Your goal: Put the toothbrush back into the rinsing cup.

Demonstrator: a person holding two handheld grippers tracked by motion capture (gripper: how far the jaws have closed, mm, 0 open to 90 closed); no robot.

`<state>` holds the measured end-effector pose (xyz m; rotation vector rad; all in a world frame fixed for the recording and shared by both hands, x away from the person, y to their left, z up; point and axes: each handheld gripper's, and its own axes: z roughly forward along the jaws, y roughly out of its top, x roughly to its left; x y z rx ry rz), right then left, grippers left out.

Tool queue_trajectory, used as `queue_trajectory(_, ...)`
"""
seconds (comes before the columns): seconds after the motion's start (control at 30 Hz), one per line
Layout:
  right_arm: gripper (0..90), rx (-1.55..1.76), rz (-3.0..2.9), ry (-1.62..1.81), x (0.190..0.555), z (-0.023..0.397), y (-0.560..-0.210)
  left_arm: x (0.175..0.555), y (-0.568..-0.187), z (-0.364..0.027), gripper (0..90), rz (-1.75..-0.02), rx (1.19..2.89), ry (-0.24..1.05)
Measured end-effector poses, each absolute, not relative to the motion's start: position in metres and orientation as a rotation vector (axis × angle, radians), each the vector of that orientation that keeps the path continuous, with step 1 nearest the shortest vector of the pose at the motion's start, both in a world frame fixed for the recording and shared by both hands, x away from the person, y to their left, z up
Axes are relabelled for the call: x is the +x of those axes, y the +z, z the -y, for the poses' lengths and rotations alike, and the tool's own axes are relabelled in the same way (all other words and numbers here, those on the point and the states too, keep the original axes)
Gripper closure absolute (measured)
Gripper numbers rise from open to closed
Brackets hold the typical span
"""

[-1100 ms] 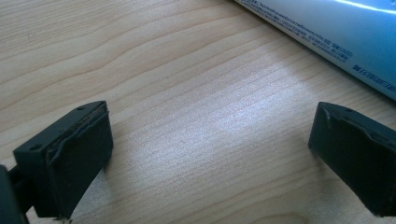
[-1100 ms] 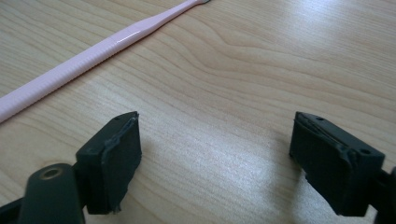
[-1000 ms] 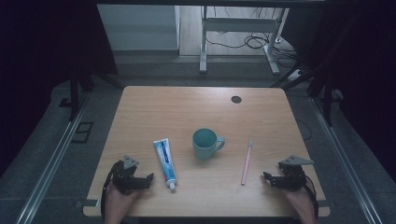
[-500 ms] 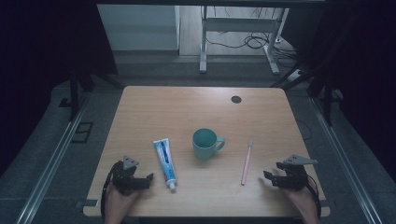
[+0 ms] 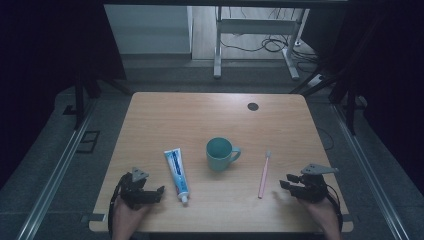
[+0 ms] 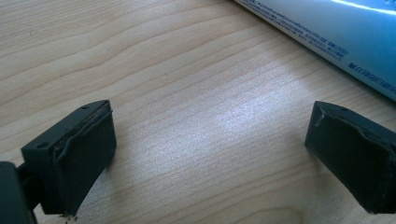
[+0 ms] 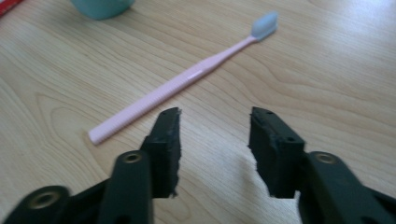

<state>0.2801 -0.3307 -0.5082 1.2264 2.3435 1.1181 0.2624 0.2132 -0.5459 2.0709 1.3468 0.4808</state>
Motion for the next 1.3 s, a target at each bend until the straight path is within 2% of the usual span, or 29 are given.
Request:
queue_trajectory(0.13,65.8,1.21,-2.367,1.124,0.28,0.326,-0.507,0.262,-0.546,-0.213,2.0,-1.348,2.07,0.481)
queue_trajectory(0.17,71.6,1.194,-2.384,1.118,0.28,0.322,-0.506,0.262,-0.546,-0.213,2.0,-1.35,2.069,0.484)
queue_trajectory(0.27,76.1,1.182,-2.404,1.118,0.279,0.317,-0.505,0.262,-0.546,-0.213,2.0,-1.35,2.069,0.484)
queue_trajectory(0.37,85.9,1.151,-2.449,1.128,0.28,0.306,-0.504,0.262,-0.546,-0.213,2.0,-1.35,2.07,0.484)
queue_trajectory(0.47,88.7,1.13,-2.472,1.129,0.281,0.3,-0.503,0.262,-0.546,-0.213,2.0,-1.35,2.068,0.484)
queue_trajectory(0.9,88.5,1.026,-2.588,1.096,0.288,0.26,-0.51,0.262,-0.546,-0.213,2.0,-1.348,2.07,0.484)
queue_trajectory(1.3,88.6,1.03,-2.629,1.047,0.288,0.254,-0.523,0.262,-0.546,-0.213,1.9,-1.348,2.07,0.484)
